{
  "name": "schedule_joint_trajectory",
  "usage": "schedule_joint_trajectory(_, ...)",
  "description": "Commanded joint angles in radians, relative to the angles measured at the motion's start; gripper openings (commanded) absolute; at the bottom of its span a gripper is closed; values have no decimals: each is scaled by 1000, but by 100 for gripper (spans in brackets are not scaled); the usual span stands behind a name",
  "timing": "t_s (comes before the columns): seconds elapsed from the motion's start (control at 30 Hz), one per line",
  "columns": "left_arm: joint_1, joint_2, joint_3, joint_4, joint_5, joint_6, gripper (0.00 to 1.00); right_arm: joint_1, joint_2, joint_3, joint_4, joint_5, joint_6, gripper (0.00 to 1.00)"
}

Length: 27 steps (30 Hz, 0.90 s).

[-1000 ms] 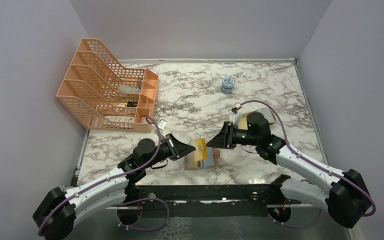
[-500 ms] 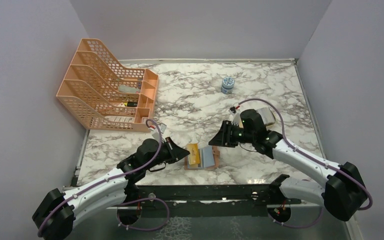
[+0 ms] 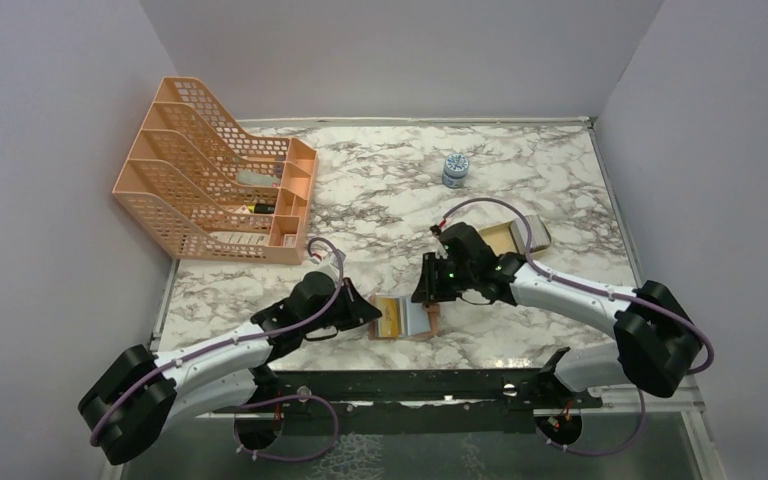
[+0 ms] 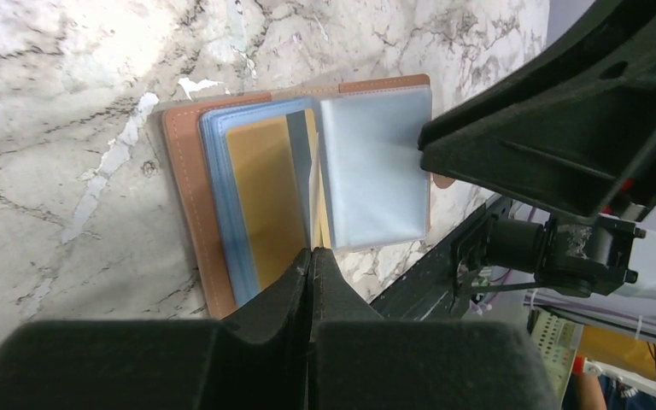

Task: Put the credit cards into the card holder
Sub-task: Insert the credit card into the card holder.

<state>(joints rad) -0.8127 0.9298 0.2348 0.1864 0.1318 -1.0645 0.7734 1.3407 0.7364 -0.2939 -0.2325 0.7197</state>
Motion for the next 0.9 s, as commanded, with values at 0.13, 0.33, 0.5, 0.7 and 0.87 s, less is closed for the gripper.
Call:
schedule_joint_trajectory(0.13,5,67,21,123,80,-13,0,22,55,-21,-49,166,-35,20)
schedule_joint_trajectory(0.33,4,81,33,163,101,-18,0,23,54,-55,-14,162,-25,17)
schedule_joint_trajectory(0.5,4,129,58,189,124,-15,0,23,53,-62,-3,165,-26,17)
schedule_joint_trajectory(0.7,6,191,69,230,144,-14,0,24,48,-63,-2,173,-29,16)
schedule_joint_trajectory(0.87,6,240,68,230,131,8,0,24,50,-69,-3,174,-31,15)
